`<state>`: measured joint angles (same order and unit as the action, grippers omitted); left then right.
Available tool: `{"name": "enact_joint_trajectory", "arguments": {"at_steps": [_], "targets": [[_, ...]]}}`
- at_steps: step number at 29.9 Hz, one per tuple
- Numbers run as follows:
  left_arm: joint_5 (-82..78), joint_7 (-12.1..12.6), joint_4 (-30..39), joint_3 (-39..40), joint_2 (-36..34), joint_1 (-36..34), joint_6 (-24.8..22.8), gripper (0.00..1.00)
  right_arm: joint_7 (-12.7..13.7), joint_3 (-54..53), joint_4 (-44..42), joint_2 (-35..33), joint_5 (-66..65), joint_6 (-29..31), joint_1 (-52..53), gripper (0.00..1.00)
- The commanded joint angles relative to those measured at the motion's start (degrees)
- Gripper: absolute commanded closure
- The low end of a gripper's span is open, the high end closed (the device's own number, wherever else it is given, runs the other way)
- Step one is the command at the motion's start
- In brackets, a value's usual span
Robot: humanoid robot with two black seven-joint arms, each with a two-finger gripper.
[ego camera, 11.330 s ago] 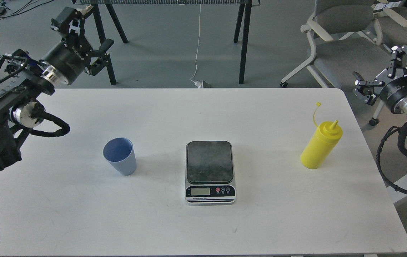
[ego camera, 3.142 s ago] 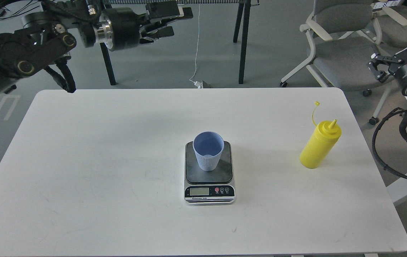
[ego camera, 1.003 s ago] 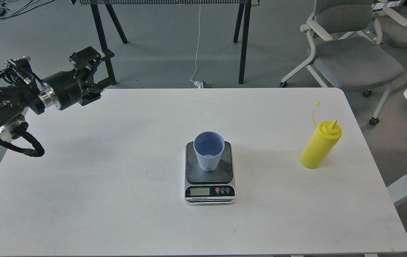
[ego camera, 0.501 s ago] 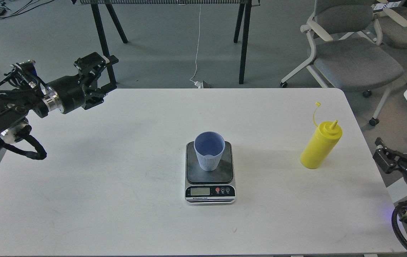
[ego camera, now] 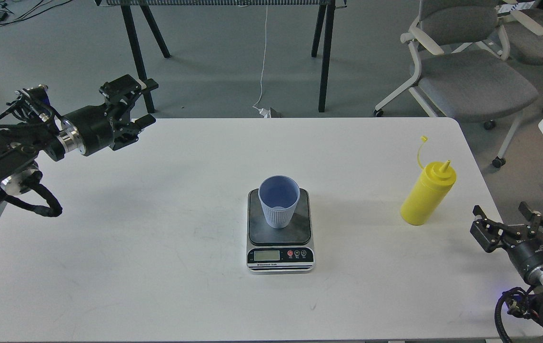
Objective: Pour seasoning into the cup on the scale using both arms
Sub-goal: 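Move the right gripper toward the yellow squeeze bottle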
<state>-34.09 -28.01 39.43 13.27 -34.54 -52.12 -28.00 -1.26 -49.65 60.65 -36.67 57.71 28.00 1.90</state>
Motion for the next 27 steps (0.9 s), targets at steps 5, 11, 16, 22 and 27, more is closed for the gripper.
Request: {"name": "enact_joint_trajectory", "arguments": {"at_steps": [5, 11, 16, 22, 27], "targets": [[-0.01, 0.01, -0.06, 0.00, 0.00, 0.00, 0.00, 0.00, -0.67, 0.34, 0.00, 2.22, -3.74, 0.00, -0.85, 0.00], [0.08, 0.01, -0.06, 0.09, 0.09, 0.27, 0.00, 0.00, -0.94, 0.34, 0.00, 5.82, -10.06, 0.00, -0.85, 0.01], [0.08, 0.01, -0.06, 0.09, 0.09, 0.27, 0.00, 0.00, -0.94, 0.25, -1.40, 8.63, -14.28, 0.00, -0.15, 0.01], [0.08, 0.01, 0.03, 0.18, 0.00, 0.44, 0.00, 0.00, -0.94, 0.08, -2.11, 10.31, -15.70, 0.00, 0.29, 0.01], [0.08, 0.01, -0.06, 0.18, 0.00, 0.70, 0.00, 0.00, -0.85, 0.25, -3.42, 10.31, -15.70, 0.00, 2.14, 0.01]]}}
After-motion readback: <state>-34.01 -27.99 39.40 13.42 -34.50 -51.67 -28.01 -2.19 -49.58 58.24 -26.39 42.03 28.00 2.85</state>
